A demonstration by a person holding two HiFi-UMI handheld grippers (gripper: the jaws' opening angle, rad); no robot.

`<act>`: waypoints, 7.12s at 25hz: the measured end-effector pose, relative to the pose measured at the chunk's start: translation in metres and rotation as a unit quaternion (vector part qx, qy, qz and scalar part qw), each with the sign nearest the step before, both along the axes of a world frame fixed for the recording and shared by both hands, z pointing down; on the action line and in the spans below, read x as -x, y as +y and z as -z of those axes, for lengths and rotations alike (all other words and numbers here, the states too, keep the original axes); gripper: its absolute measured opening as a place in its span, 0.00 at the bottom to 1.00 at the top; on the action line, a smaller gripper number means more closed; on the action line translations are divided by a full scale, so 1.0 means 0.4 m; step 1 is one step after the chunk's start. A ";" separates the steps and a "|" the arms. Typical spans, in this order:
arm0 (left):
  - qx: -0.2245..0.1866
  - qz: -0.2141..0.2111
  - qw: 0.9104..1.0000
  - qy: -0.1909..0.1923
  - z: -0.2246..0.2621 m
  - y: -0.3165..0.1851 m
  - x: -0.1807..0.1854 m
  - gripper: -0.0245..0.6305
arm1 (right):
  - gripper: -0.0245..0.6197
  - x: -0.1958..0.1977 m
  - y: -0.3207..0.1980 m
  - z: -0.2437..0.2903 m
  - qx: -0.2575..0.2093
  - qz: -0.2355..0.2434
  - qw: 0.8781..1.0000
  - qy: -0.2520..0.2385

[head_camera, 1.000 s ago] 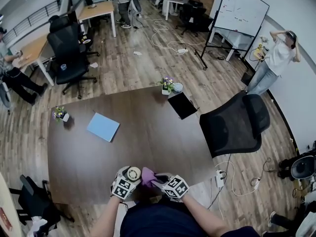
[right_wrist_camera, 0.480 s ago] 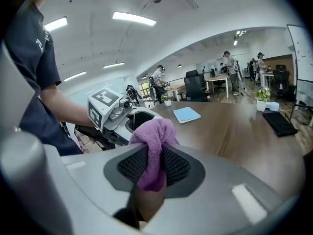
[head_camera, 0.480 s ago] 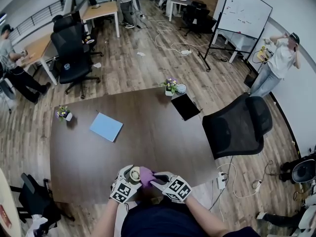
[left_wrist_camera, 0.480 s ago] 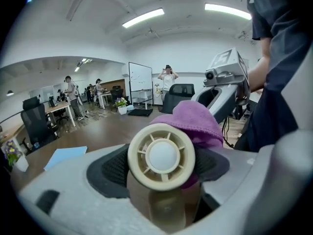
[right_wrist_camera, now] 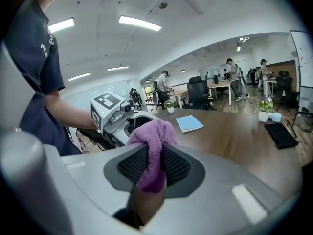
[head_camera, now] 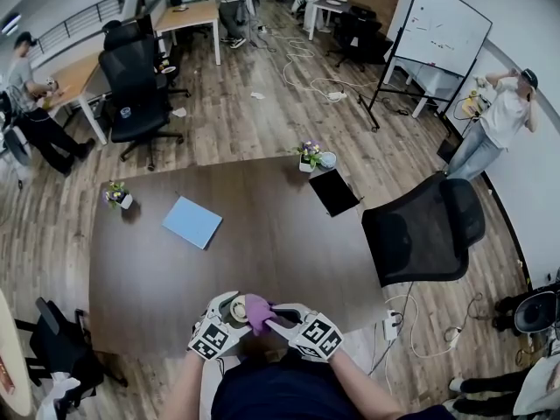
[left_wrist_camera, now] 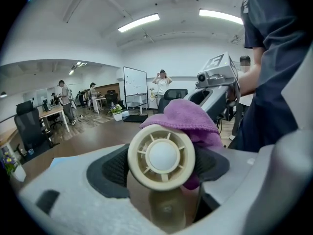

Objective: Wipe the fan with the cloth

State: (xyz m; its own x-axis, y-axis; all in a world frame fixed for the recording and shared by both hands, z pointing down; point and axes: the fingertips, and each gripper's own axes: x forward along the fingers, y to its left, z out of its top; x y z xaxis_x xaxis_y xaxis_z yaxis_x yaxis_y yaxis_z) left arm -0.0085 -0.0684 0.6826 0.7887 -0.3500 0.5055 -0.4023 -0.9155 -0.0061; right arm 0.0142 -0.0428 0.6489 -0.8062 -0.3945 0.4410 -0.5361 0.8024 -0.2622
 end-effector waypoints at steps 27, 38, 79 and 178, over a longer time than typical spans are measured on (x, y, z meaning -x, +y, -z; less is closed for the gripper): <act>0.014 -0.096 0.995 0.027 0.051 0.111 -0.064 0.62 | 0.19 -0.044 -0.073 0.077 -0.014 -0.064 0.997 -0.032; 0.025 -0.079 0.993 0.088 0.102 0.113 -0.069 0.62 | 0.19 -0.042 -0.096 0.073 -0.012 -0.078 0.996 -0.040; 0.019 0.004 0.982 0.187 0.216 0.027 -0.033 0.62 | 0.18 0.009 -0.060 0.020 0.045 -0.065 0.996 -0.050; 0.106 0.014 0.960 0.261 0.179 0.002 -0.003 0.62 | 0.18 0.014 -0.112 0.016 0.071 -0.089 0.989 -0.095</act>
State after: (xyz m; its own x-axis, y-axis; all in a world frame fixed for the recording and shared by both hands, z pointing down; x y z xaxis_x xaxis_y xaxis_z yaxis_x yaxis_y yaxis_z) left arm -0.0072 -0.0678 0.6111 0.9452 -0.3084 0.1072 -0.3254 -0.8628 0.3870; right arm 0.0086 -0.0876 0.6426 -0.8026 -0.4829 0.3502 -0.5965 0.6468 -0.4751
